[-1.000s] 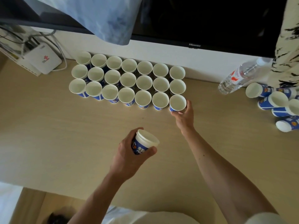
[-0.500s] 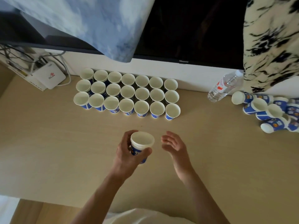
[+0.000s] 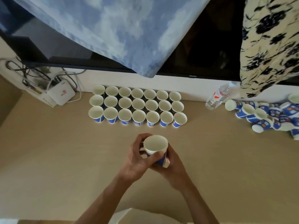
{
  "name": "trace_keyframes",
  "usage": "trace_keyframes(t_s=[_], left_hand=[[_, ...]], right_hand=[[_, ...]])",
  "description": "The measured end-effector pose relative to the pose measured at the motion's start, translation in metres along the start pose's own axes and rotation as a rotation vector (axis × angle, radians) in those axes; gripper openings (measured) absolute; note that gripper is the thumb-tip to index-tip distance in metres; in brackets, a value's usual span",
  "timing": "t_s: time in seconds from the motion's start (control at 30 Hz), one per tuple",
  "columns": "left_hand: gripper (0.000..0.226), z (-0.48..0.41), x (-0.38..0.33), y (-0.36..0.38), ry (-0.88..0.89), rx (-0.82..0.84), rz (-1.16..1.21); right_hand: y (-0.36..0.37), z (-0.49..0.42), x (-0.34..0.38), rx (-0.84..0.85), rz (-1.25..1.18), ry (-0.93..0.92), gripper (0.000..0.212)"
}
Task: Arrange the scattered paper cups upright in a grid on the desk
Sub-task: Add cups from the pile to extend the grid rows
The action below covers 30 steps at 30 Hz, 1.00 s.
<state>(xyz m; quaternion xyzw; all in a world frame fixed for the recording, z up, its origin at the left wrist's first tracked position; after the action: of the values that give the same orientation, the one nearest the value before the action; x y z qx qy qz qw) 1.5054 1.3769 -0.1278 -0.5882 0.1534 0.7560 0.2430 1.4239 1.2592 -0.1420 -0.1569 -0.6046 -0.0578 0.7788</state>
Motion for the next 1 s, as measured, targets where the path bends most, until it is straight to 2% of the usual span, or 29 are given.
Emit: trace_keyframes(t_s=[0.3,0.53,0.67,0.77,1.0], left_hand=[[0.055,0.011,0.015,-0.089,0.013,-0.115,0.066],[0.053,0.015,0.017,-0.166,0.068,-0.269,0.188],[0.064,0.007,0.027,-0.206,0.088,-0.412,0.299],[0.073,-0.005,0.039,-0.233,0.071,-0.489,0.299],[0.068,-0.045,0.074,-0.256,0.003,-0.466,0.131]], right_hand=[[0.079,-0.001,0.002,0.078,0.094,0.052,0.061],[0.135,-0.014,-0.005,0.154,0.088,0.106,0.062],[0.139,-0.026,-0.012,0.073,0.047,0.136,0.069],[0.137,-0.041,-0.019,0.003,0.034,0.155,0.069],[0.142,-0.07,-0.03,-0.084,0.023,0.189,0.061]])
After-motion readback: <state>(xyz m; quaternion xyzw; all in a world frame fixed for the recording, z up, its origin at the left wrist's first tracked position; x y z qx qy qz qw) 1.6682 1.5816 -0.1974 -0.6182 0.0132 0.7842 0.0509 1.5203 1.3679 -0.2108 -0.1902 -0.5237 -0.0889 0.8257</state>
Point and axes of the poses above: each hand's wrist, its own z-axis away from the middle knuckle, its own y-axis out of the palm, x = y × z, the point moved 5 cm from there along -z, towards the middle knuckle, and after that the axes turned 2 degrees about -y, right-handed, at the moved point
